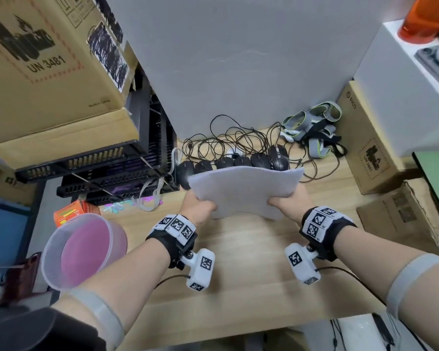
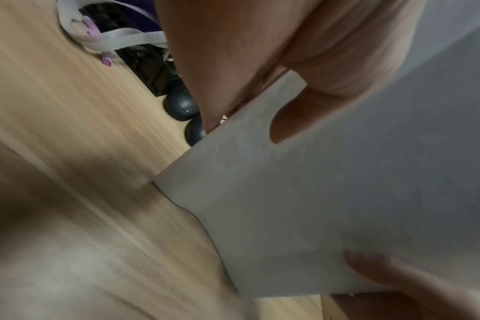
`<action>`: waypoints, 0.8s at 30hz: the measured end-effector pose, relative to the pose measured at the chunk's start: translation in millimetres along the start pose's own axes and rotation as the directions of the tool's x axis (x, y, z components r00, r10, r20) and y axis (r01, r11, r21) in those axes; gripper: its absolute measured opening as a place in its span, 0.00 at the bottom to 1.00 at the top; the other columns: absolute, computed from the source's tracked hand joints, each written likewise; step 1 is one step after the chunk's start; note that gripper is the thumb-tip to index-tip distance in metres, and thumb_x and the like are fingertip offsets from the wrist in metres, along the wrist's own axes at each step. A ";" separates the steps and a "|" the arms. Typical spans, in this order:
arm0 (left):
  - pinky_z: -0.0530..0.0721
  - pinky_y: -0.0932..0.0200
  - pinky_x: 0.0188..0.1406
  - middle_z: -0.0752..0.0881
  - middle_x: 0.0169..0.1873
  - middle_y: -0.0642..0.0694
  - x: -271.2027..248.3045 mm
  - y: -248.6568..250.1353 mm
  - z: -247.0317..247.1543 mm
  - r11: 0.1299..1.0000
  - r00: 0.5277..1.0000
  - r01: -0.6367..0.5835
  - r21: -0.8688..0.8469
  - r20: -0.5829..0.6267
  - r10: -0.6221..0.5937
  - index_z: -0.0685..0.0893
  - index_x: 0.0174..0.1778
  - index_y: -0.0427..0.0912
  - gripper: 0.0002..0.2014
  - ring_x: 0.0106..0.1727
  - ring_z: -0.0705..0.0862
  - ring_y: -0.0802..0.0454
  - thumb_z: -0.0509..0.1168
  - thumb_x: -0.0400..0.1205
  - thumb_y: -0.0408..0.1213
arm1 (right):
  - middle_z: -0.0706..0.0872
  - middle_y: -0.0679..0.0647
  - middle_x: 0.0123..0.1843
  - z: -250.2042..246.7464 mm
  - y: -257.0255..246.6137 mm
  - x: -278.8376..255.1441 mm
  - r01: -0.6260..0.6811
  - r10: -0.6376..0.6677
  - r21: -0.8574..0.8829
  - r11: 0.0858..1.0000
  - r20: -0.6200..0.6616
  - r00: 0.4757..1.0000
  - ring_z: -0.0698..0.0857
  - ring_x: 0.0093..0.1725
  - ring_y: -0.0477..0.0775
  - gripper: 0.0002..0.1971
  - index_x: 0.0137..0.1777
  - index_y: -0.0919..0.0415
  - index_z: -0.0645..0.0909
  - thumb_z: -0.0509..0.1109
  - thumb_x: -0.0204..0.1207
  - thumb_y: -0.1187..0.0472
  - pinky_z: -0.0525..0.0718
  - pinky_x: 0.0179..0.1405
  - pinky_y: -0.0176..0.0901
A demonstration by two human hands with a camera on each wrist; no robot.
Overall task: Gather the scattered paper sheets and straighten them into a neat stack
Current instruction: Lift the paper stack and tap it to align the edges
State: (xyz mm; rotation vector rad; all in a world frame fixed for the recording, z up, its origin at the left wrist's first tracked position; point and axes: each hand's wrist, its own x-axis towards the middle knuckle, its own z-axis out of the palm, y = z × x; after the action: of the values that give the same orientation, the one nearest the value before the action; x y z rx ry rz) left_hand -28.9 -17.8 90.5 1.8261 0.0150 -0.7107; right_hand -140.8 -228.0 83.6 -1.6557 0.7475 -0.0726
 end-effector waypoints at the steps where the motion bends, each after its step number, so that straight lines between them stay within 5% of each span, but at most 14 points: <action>1: 0.83 0.49 0.61 0.88 0.53 0.37 2.5 0.0 -1.8 1.000 1.000 0.006 0.001 -0.010 -0.006 0.84 0.53 0.41 0.22 0.58 0.85 0.42 0.66 0.69 0.14 | 0.88 0.56 0.41 -2.0 -0.1 1.2 0.009 -0.009 0.004 1.000 -0.001 1.000 0.87 0.45 0.56 0.19 0.40 0.51 0.81 0.74 0.65 0.79 0.86 0.50 0.51; 7: 0.84 0.39 0.67 0.88 0.48 0.39 5.2 -7.1 2.2 0.994 1.000 0.000 0.114 0.016 -0.002 0.85 0.56 0.36 0.20 0.60 0.86 0.38 0.68 0.70 0.17 | 0.89 0.55 0.45 1.5 5.7 3.7 0.044 -0.043 -0.036 0.998 0.036 0.998 0.87 0.49 0.55 0.17 0.48 0.55 0.84 0.75 0.66 0.77 0.85 0.50 0.47; 12: 0.82 0.47 0.65 0.89 0.52 0.40 12.7 1.2 2.8 0.996 0.998 -0.066 0.067 -0.004 0.066 0.85 0.47 0.52 0.21 0.58 0.86 0.43 0.70 0.74 0.18 | 0.89 0.60 0.50 -3.9 3.1 10.7 0.041 -0.041 0.042 0.998 -0.011 0.999 0.87 0.48 0.51 0.18 0.55 0.62 0.83 0.75 0.67 0.77 0.85 0.47 0.40; 15: 0.82 0.50 0.61 0.88 0.45 0.44 15.4 -2.0 2.8 0.993 0.999 -0.041 0.110 0.010 0.040 0.84 0.42 0.49 0.17 0.51 0.85 0.47 0.70 0.75 0.17 | 0.89 0.58 0.48 -4.4 6.1 13.4 0.032 -0.032 -0.015 0.999 0.005 0.999 0.87 0.50 0.56 0.15 0.50 0.58 0.84 0.76 0.68 0.75 0.86 0.51 0.47; 21: 0.83 0.39 0.68 0.89 0.53 0.35 18.0 -11.4 10.4 0.992 0.999 -0.001 0.129 0.032 -0.003 0.85 0.43 0.48 0.14 0.60 0.87 0.39 0.73 0.72 0.22 | 0.90 0.61 0.50 -1.6 15.9 18.2 -0.027 0.029 -0.105 0.994 0.014 0.999 0.87 0.53 0.60 0.12 0.53 0.63 0.85 0.76 0.70 0.70 0.86 0.55 0.53; 24: 0.83 0.38 0.68 0.91 0.56 0.36 23.4 -8.8 11.5 0.997 1.000 0.029 0.066 0.009 -0.030 0.87 0.47 0.48 0.14 0.61 0.88 0.38 0.76 0.71 0.26 | 0.89 0.60 0.51 -6.0 12.6 19.0 -0.073 0.072 -0.035 0.997 -0.024 0.997 0.88 0.48 0.55 0.13 0.57 0.65 0.85 0.77 0.72 0.68 0.85 0.48 0.44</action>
State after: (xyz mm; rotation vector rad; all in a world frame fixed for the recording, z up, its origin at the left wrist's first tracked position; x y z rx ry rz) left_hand -18.1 -32.1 69.6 1.8885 0.0124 -0.7490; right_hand -134.0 -243.2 66.9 -1.6621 0.8303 -0.0270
